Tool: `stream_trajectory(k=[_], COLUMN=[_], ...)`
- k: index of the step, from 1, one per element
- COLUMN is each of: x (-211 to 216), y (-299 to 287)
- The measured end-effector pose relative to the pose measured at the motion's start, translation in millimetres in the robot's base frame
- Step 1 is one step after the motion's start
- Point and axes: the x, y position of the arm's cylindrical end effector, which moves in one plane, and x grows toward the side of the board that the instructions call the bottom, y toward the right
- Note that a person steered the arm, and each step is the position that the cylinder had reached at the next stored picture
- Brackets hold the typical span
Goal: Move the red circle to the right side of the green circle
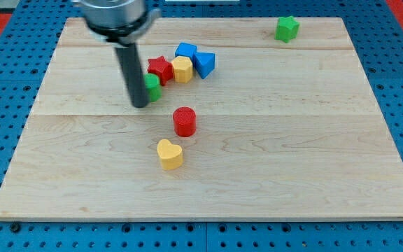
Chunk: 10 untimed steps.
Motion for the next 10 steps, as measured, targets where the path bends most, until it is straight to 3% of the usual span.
stream_trajectory(k=[2,4,5,7,10], x=[-1,14,67,42,53], y=[8,136,121,37,-32])
